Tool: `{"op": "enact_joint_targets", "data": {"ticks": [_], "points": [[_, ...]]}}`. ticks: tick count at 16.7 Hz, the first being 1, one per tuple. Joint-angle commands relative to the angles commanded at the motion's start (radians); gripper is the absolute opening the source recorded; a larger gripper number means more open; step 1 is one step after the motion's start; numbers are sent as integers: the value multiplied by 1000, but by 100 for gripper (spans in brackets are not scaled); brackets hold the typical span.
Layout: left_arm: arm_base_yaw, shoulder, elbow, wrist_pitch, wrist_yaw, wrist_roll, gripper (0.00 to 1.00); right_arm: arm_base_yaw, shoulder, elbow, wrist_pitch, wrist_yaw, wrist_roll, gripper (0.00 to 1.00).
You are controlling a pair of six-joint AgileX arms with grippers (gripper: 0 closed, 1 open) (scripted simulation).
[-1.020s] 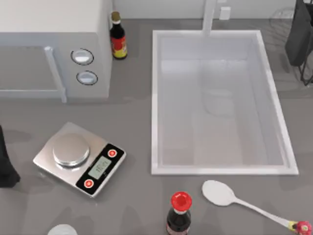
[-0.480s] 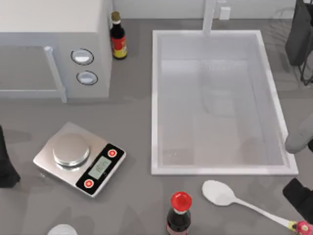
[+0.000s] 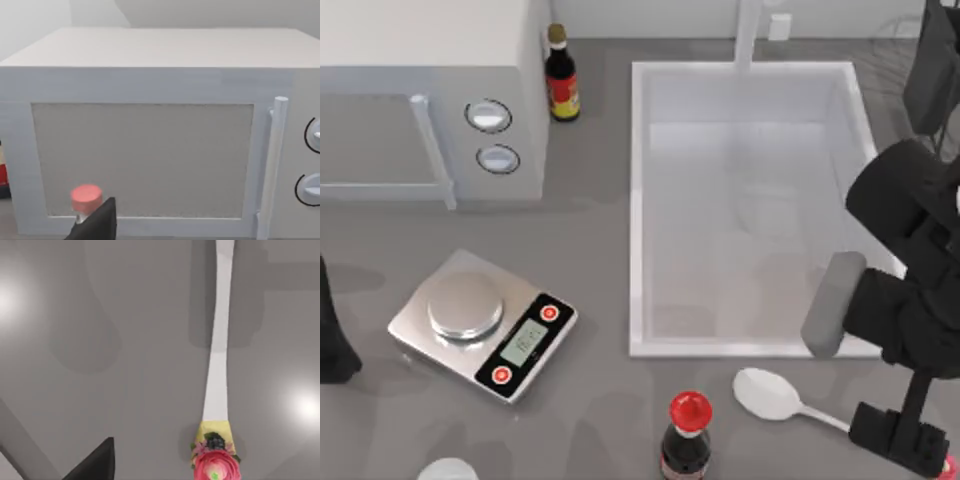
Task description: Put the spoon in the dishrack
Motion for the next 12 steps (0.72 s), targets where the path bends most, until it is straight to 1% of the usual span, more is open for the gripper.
{"op": "enact_joint_targets", "data": {"ticks": [8,10,12], "points": [[0,0,0,0,0,0,100,4,23,0,5,0,-7,100],[0,0,0,0,0,0,100,6,51,-33,61,0,-7,100],[0,0,0,0,0,0,100,7,94,-81,159,0,-6,100]]}}
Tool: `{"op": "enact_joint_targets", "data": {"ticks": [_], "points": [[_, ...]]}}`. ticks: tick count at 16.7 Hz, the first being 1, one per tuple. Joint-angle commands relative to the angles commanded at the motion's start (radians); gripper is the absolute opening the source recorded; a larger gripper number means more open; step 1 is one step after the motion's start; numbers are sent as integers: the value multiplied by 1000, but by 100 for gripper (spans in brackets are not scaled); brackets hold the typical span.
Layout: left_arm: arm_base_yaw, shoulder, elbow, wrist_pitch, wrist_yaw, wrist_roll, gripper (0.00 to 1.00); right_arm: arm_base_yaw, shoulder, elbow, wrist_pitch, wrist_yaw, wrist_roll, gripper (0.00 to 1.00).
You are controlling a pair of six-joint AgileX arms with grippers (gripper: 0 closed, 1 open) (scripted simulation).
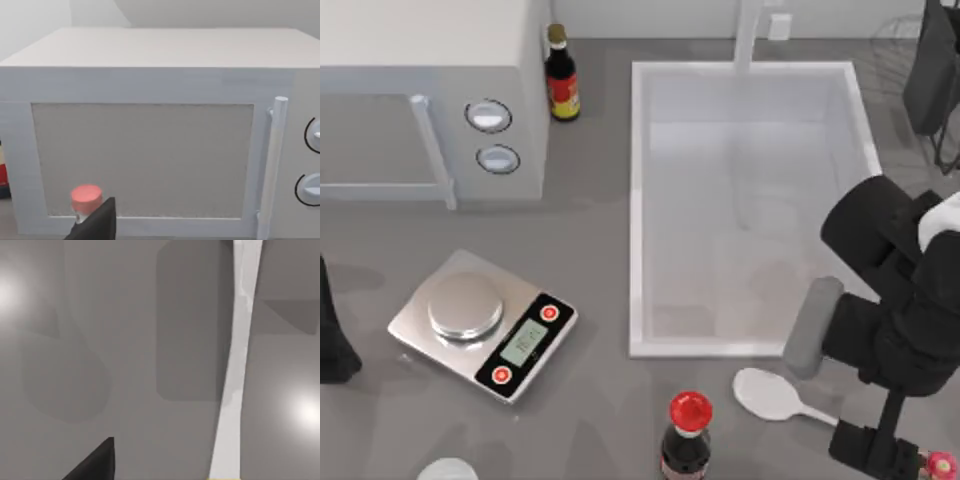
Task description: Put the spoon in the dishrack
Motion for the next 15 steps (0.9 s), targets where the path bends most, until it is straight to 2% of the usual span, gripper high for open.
{"op": "enact_joint_targets", "data": {"ticks": [5,11,15], "points": [[0,0,0,0,0,0,100,2,112,-125,243,0,3,100],[0,0,0,0,0,0,100,2,131,-146,276,0,4,100],[0,0,0,0,0,0,100,2,131,-146,276,0,4,70]]}}
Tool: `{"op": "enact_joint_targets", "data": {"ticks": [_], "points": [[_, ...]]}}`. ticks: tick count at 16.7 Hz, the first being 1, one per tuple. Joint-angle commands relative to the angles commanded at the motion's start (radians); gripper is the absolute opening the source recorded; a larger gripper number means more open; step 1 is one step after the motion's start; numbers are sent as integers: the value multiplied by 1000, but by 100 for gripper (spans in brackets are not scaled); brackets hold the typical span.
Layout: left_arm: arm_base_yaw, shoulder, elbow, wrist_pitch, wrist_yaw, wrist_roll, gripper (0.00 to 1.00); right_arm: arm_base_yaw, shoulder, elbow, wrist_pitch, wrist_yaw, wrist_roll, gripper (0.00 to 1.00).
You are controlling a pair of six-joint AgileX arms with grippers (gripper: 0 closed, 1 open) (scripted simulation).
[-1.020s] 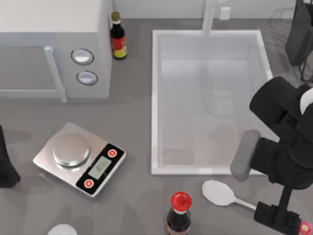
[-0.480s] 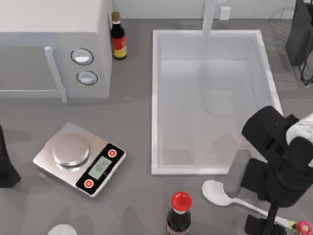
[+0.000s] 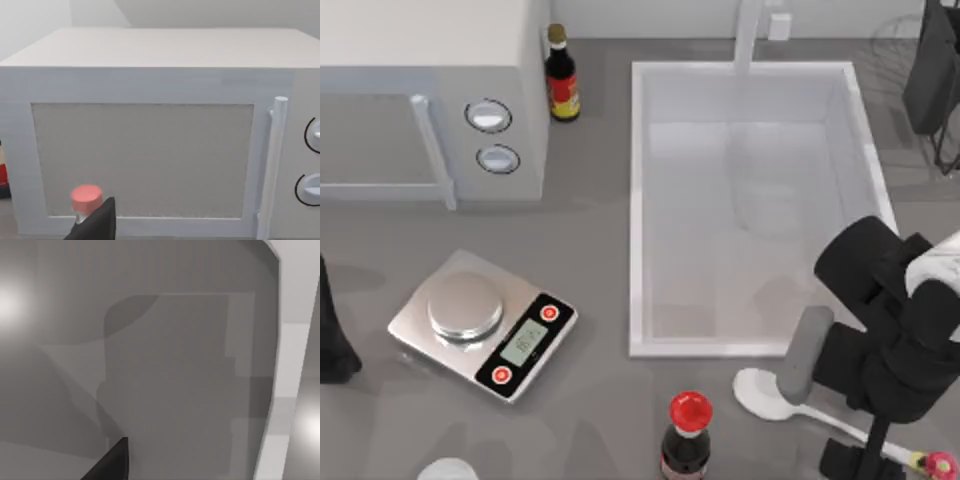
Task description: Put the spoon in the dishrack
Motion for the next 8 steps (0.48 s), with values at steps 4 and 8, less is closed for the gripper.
{"op": "enact_joint_targets", "data": {"ticks": [4,8], "points": [[0,0,0,0,0,0,100,0,0,0,0,0,0,40],[0,0,0,0,0,0,100,0,0,0,0,0,0,10]]}}
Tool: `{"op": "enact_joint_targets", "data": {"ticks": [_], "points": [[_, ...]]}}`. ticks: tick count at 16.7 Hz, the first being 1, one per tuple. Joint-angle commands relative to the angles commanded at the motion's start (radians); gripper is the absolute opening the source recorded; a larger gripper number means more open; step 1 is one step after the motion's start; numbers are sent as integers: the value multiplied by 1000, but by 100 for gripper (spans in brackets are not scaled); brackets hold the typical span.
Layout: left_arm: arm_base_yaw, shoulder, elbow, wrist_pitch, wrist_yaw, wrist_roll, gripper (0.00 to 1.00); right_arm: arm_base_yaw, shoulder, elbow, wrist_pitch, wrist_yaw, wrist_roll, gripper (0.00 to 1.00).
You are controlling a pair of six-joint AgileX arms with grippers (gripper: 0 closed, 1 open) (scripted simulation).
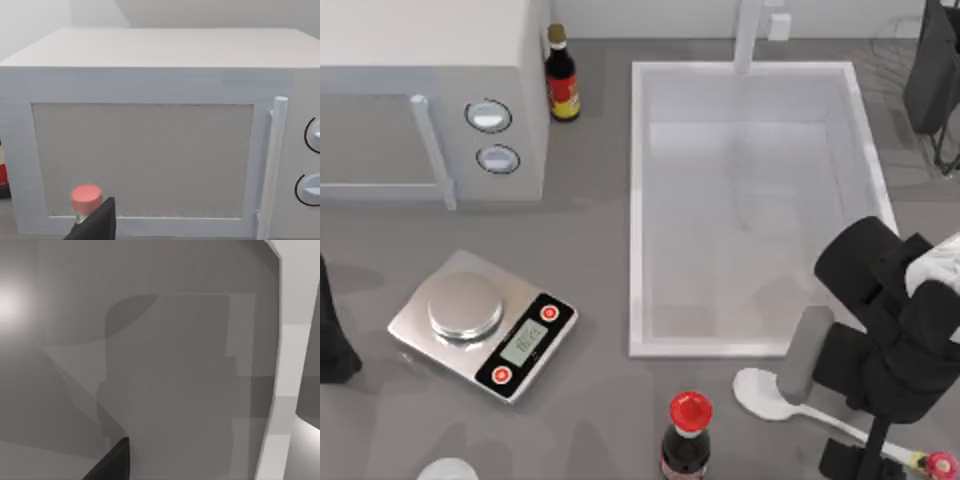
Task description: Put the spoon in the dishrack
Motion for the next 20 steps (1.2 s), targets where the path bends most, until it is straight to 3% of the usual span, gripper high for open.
{"op": "enact_joint_targets", "data": {"ticks": [2,9,15,20], "points": [[0,0,0,0,0,0,100,0,0,0,0,0,0,0],[0,0,0,0,0,0,100,0,0,0,0,0,0,0],[0,0,0,0,0,0,100,2,-81,143,-187,-20,2,0],[0,0,0,0,0,0,100,-2,-135,405,-543,-20,-3,0]]}}
